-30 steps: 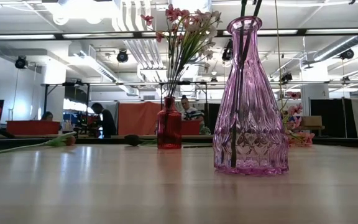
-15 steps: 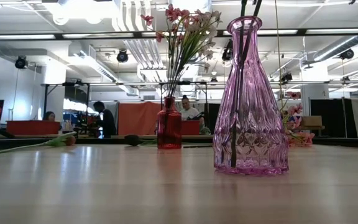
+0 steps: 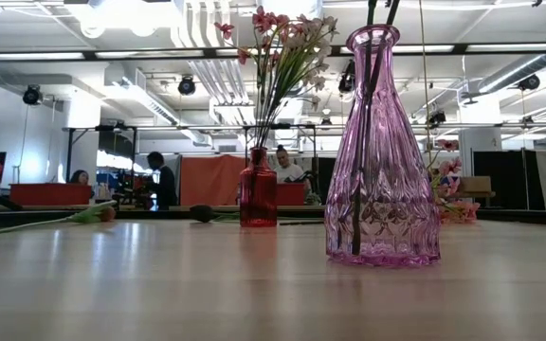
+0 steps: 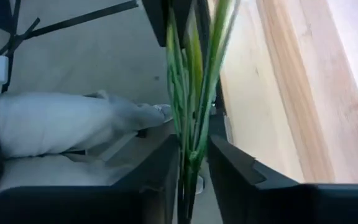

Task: Sort flowers into vase by color
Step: Put the white flowers into the red vase

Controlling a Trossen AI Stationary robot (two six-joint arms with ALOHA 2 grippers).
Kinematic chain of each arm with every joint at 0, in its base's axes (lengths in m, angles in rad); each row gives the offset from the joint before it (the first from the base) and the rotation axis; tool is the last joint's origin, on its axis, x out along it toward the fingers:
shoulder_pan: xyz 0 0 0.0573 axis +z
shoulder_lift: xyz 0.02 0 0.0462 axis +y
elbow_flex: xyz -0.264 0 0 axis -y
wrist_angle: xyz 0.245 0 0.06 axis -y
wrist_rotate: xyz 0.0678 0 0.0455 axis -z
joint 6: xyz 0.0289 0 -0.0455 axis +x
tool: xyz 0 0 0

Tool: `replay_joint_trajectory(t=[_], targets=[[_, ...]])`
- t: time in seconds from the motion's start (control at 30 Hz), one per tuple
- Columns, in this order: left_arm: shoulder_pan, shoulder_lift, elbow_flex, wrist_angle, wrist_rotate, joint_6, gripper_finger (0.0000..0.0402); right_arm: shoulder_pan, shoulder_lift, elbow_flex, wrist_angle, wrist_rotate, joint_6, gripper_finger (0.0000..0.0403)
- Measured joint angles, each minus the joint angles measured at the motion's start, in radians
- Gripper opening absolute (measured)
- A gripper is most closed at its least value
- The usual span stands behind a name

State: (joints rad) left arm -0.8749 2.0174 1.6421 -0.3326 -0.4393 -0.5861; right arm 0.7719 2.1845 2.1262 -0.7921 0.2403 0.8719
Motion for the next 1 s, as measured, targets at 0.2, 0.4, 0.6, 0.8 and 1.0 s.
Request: replay_joint_trajectory(t=[0.2,0.4,0.6,0.8,1.0], targets=[[0.002,-0.001,0.0,0.004,-0.007,0.017,0.0024,0.0,0.0,-0.001,-0.002,-0.005,-0.03,0.0019],[0.011,-0.058,0.0,-0.027,0.091,0.132,0.0095,0.005,0.0,-0.001,-0.02,-0.006,-0.056,0.0015],[0.014,-0.2,0.0,-0.238,0.045,0.294,0.0173,0.015,-0.064,-0.003,-0.135,-0.039,-0.06,0.0013],[0.015,-0.397,-0.01,-0.377,-0.27,0.471,0.0207,0.007,-0.261,-0.001,-0.168,0.035,-0.172,0.0013],[0.088,-0.611,-0.181,-0.18,-0.227,0.833,0.0211,-0.108,-0.48,-0.001,-0.183,0.293,-0.462,0.0013]])
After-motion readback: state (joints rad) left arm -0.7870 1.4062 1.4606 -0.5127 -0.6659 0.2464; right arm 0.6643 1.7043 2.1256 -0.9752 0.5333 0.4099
